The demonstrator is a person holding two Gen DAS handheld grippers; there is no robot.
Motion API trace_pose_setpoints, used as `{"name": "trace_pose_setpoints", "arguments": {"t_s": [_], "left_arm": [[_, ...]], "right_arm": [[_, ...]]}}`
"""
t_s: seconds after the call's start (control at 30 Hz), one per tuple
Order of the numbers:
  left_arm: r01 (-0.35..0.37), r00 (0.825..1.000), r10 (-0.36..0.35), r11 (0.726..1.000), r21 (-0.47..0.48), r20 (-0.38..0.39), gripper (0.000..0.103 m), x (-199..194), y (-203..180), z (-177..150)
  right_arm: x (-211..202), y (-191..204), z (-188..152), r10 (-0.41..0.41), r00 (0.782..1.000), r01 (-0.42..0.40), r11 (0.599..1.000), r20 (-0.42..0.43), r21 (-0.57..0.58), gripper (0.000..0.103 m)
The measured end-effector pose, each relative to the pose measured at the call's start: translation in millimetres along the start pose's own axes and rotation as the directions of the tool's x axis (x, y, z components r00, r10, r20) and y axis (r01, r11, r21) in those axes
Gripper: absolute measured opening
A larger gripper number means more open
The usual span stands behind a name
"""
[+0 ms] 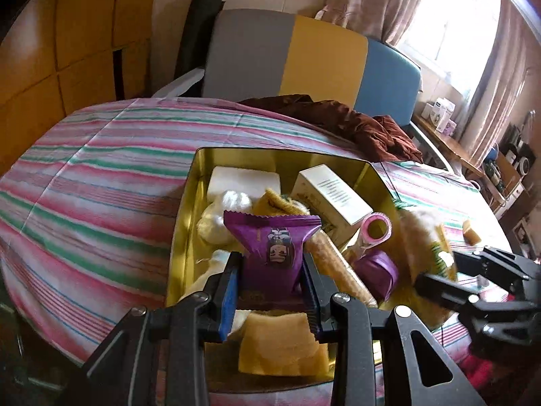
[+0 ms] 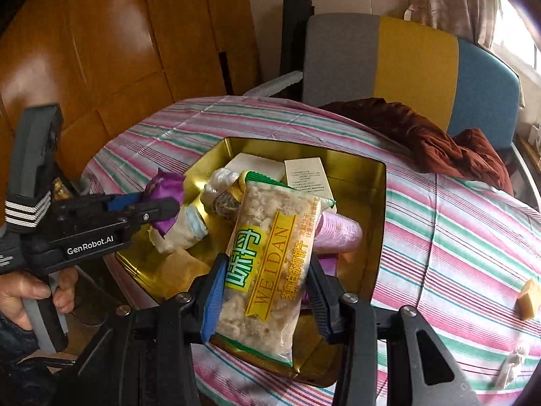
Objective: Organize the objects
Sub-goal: 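Carry both packets over the gold tray and open both grippers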
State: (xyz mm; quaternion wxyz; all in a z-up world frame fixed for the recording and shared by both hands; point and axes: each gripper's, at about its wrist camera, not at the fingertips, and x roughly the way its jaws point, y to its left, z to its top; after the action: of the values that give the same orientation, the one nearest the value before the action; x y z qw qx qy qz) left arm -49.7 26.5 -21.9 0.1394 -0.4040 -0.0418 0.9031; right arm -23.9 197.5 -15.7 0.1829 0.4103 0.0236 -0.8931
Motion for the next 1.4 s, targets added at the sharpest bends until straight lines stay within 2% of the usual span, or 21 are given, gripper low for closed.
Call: {"name": "trace_pose_setpoints", "arguments": {"t_s": [0.23,0.67,0.87,1.03,1.27,1.4], "left_arm": [[-0.064,0.998,0.064,0.997,0.045,0.009,0.035,8.8,-14.5,-1.4],[-0.09,0.996,0.088,0.992,0.085,0.026,0.037,10.4,-24.4,-6.7],[-0.101,0.995,0.099,0.991,0.084,0.029,0.046,9.6,-24.9,-7.0],[-0.106,0.994,0.103,0.991,0.075,0.047,0.066,6.3,-24.1,-8.5],[-0.111,0.992,0.106,0.991,0.078,0.061,0.067,1.8,-23.7,-8.3],[-0.111,0.991,0.105,0.991,0.078,0.078,0.071,-4.1,-24.7,-9.5]], "right_arm": [[11.2,-2.4,-2.8,0.011,1.0,-0.011,1.0,-0.013,0.025,0.045],[21.3,-8.4,-7.2,0.016,1.0,-0.014,0.997,-0.025,0.071,0.046],[24.5,-9.9,-10.0,0.024,0.999,-0.021,0.995,-0.033,0.093,0.046],[21.4,-7.7,-12.4,0.027,0.999,-0.024,0.995,-0.029,0.102,0.046],[12.9,-7.7,-13.2,0.013,1.0,-0.012,0.993,-0.012,0.121,0.046],[6.1,-8.0,-13.1,-0.014,1.0,0.013,0.992,0.002,0.125,0.047]]}}
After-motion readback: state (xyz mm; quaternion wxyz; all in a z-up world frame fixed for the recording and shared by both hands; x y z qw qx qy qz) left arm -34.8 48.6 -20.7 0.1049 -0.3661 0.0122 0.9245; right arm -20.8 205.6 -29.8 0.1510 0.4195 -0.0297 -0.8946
